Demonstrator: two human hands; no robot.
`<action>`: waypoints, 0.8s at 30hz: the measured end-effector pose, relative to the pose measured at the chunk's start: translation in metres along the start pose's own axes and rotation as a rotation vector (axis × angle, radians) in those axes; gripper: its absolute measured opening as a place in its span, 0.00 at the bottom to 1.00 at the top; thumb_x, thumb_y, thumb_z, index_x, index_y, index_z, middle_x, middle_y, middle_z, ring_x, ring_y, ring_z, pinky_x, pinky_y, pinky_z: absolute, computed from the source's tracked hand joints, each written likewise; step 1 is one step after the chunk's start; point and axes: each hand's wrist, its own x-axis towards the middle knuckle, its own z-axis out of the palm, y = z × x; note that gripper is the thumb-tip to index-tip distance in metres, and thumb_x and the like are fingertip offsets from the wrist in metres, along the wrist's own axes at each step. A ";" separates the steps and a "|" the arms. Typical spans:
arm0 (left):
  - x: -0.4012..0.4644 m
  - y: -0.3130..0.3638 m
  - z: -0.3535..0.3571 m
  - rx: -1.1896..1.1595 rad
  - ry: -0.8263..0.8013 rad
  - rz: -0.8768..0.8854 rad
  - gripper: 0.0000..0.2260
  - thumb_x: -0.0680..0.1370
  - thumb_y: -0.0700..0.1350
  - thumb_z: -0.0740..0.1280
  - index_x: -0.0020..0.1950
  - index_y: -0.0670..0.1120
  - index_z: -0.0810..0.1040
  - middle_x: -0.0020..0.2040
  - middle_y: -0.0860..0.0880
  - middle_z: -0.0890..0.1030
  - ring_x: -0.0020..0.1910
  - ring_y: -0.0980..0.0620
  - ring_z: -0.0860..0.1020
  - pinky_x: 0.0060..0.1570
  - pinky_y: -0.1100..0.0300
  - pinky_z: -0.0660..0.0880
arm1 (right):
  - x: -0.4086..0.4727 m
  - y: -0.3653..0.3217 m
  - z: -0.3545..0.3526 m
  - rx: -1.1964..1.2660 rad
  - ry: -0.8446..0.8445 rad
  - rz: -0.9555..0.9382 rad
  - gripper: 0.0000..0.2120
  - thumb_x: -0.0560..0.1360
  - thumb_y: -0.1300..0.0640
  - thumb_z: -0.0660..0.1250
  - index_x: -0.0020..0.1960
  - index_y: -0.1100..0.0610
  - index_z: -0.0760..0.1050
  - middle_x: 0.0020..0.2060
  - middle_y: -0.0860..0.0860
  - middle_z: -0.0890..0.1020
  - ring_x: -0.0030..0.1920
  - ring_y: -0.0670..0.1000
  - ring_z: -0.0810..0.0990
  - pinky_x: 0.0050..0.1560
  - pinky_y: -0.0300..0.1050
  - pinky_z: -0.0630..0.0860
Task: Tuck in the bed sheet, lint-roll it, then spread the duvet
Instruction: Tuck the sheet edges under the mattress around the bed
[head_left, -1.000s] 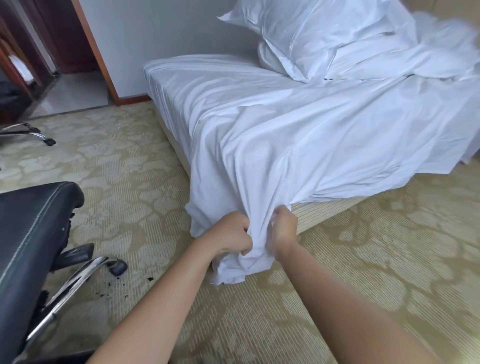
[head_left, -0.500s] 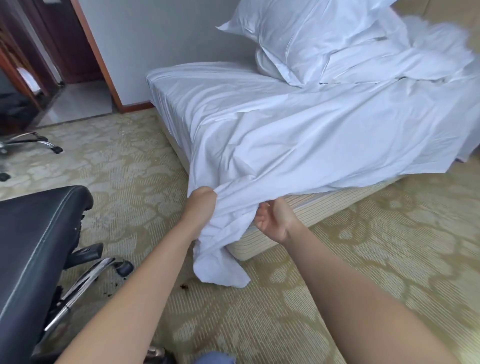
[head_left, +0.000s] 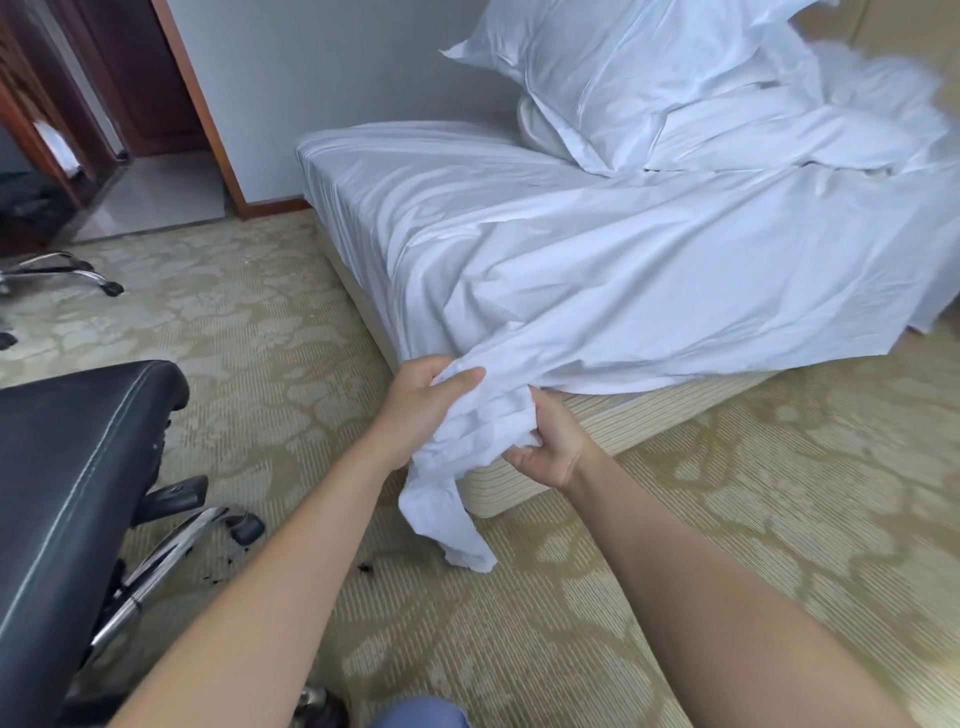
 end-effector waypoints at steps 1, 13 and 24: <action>0.001 0.002 0.000 -0.024 0.026 0.029 0.12 0.76 0.43 0.70 0.37 0.38 0.74 0.33 0.47 0.67 0.33 0.54 0.67 0.32 0.61 0.62 | -0.001 0.003 -0.004 -0.024 0.023 0.053 0.09 0.76 0.58 0.61 0.40 0.56 0.78 0.31 0.50 0.78 0.28 0.46 0.76 0.27 0.36 0.71; 0.008 -0.009 0.018 0.107 0.168 0.157 0.21 0.77 0.44 0.69 0.27 0.51 0.65 0.25 0.57 0.64 0.26 0.61 0.63 0.29 0.64 0.59 | -0.020 0.027 -0.057 -0.131 0.422 0.119 0.14 0.77 0.69 0.55 0.59 0.59 0.71 0.53 0.55 0.79 0.46 0.52 0.80 0.34 0.42 0.81; -0.010 -0.039 0.032 0.293 -0.214 -0.028 0.08 0.71 0.41 0.75 0.38 0.43 0.77 0.38 0.49 0.76 0.38 0.56 0.74 0.36 0.70 0.68 | -0.036 0.052 -0.075 -1.298 0.545 0.413 0.17 0.80 0.63 0.56 0.67 0.66 0.69 0.63 0.61 0.75 0.60 0.58 0.76 0.54 0.45 0.76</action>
